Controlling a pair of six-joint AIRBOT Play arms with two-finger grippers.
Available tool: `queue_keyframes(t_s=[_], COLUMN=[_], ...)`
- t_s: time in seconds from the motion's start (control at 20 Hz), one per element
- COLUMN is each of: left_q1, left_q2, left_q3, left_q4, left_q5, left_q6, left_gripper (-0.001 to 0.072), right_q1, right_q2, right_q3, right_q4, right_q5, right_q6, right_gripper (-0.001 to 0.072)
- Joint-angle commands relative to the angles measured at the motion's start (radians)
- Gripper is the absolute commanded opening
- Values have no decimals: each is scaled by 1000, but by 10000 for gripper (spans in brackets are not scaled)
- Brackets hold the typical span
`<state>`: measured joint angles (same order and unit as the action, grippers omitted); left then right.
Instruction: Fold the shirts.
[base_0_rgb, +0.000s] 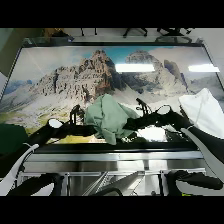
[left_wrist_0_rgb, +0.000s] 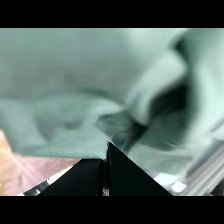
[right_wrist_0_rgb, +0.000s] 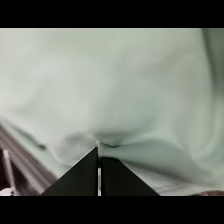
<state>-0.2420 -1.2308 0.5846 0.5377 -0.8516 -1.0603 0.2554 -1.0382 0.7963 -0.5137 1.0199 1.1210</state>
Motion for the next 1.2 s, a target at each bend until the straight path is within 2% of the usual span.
queue_keyframes(t_s=[0.0,0.1,0.25,0.45,0.6,0.7,0.85,0.95,1.15], left_q1=[117,235,415,678,807,787,698,631,493], left_q2=[114,256,391,443,445,437,407,384,294], left_q3=[173,333,622,946,1051,1073,1094,1064,880], left_q4=[48,47,48,48,48,80,274,333,335], left_q5=[-211,-297,-312,-374,-404,-405,-436,-472,-478], left_q6=[-14,-52,-85,-102,-113,-112,-143,-152,-122], left_gripper=[9,9,9,9,9,9,10,10,11], right_q1=[-110,-222,-388,-591,-761,-845,-885,-877,-693], right_q2=[98,149,167,166,172,187,198,190,116], right_q3=[169,341,618,888,988,996,995,993,931], right_q4=[46,140,311,407,452,454,450,443,261], right_q5=[155,219,280,270,260,267,323,352,347], right_q6=[0,0,0,0,18,35,34,28,25], right_gripper=[16,16,16,15,15,16,16,16,16])
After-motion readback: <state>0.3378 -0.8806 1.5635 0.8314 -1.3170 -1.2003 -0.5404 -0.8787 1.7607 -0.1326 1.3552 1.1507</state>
